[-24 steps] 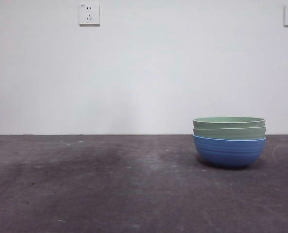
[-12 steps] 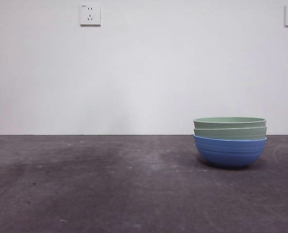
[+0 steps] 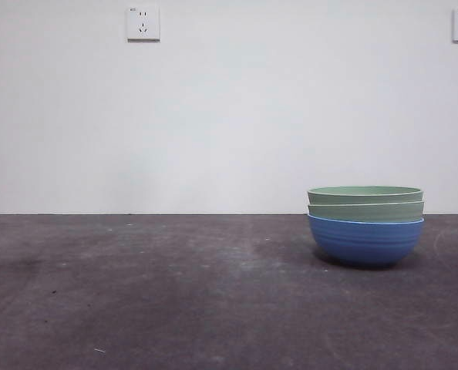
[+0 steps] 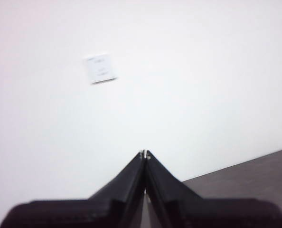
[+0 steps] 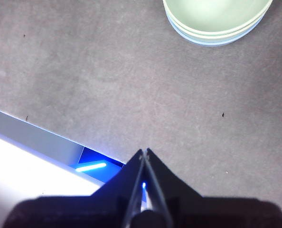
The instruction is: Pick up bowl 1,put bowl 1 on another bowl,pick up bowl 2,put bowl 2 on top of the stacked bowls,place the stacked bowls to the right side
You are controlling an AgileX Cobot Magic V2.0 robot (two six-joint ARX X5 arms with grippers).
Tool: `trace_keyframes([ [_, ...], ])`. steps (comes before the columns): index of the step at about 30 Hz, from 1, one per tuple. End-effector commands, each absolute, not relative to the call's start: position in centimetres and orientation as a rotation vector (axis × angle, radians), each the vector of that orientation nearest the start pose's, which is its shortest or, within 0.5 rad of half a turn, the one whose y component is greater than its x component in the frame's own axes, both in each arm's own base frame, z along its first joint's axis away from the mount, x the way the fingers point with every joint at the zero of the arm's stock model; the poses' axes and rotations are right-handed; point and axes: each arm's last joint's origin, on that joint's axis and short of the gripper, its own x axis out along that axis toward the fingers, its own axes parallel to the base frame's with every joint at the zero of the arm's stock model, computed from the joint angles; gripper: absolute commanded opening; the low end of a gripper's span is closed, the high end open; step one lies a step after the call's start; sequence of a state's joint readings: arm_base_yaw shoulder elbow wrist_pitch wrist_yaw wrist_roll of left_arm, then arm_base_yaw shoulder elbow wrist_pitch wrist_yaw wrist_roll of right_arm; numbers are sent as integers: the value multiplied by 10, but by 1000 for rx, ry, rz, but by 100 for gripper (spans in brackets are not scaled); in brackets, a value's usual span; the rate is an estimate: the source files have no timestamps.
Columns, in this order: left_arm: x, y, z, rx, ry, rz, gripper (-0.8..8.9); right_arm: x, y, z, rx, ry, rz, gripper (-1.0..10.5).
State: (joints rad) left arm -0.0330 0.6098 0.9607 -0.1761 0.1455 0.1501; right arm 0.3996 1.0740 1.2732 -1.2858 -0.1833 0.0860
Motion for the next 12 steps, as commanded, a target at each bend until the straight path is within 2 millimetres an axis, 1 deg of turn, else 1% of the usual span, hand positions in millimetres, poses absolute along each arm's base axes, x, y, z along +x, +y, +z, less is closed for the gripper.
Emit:
trace_keyframes([
  [1, 108, -2, 360, 169, -144, -87, -4, 152, 70, 355, -41, 1122, 470, 2],
  [5, 102, 1, 306, 168, -127, -34, -4, 152, 70, 355, -41, 1122, 470, 2],
  [7, 101, 1, 282, 167, -110, -22, -3, 152, 70, 355, -41, 1122, 470, 2],
  [10, 100, 2, 249, 163, -64, 4, -4, 152, 70, 355, -41, 1122, 470, 2],
  [12, 101, 2, 231, 159, -34, 8, -4, 152, 70, 355, -41, 1122, 470, 2],
])
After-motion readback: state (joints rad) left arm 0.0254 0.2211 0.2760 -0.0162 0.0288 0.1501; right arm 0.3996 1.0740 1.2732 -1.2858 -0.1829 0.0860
